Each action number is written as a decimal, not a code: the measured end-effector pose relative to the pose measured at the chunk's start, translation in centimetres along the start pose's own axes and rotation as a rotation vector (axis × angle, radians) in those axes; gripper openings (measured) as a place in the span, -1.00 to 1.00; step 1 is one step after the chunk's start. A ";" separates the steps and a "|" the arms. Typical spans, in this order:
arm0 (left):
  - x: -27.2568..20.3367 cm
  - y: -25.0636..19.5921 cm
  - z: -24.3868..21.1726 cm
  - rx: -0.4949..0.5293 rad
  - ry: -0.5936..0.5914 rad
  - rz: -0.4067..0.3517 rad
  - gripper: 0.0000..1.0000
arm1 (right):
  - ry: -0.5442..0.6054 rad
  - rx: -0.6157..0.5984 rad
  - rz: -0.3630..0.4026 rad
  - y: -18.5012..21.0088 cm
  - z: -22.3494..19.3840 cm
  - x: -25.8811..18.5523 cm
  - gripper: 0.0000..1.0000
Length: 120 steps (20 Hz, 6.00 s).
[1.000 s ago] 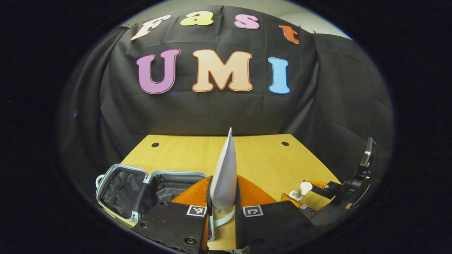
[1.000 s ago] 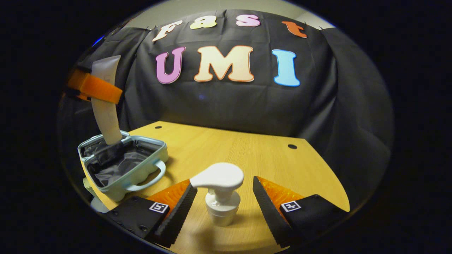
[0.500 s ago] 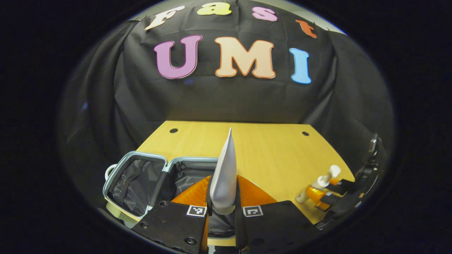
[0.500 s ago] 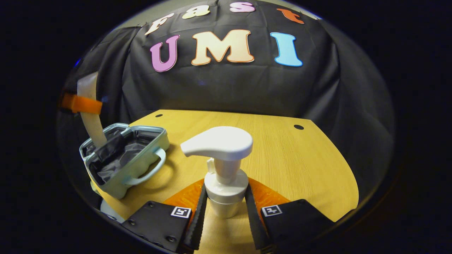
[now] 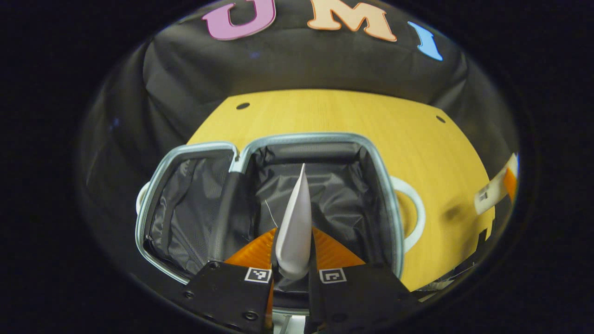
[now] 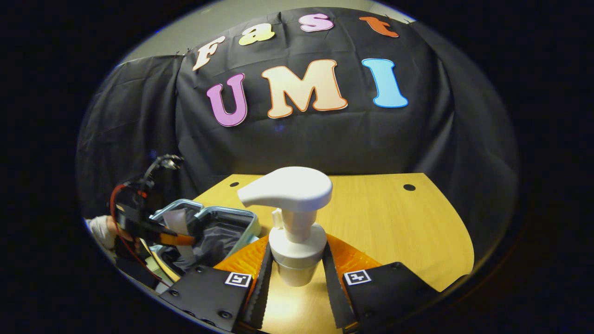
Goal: First open the suitcase, pack the skin care products into it, and then close the suitcase.
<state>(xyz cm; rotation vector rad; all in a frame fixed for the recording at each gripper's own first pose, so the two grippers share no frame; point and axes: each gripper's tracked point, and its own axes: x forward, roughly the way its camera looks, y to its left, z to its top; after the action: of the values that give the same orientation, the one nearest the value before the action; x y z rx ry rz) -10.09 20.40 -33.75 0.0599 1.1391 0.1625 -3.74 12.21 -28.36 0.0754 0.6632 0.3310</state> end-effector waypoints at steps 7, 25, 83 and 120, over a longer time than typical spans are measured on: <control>1.4 -0.2 1.3 -0.021 -0.069 -0.069 0.12 | 0.042 0.092 0.155 7.6 2.0 0.8 0.11; -5.9 16.1 4.2 -0.164 -0.321 0.046 0.91 | 0.389 0.071 0.297 21.4 -11.3 8.3 0.11; -12.3 24.1 12.6 -0.193 -0.291 -0.126 -1.00 | 0.171 0.069 0.095 13.0 -4.7 6.4 0.94; -1.9 -16.7 4.5 0.171 -0.096 -0.424 -0.96 | 0.102 0.150 -0.117 -7.1 -4.5 -3.8 0.94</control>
<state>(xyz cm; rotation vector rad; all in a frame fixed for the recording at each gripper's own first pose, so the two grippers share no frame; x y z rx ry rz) -5.13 3.80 -32.29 -0.0223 1.0438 -0.3120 -7.32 4.07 -30.86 0.1631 0.7898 0.1726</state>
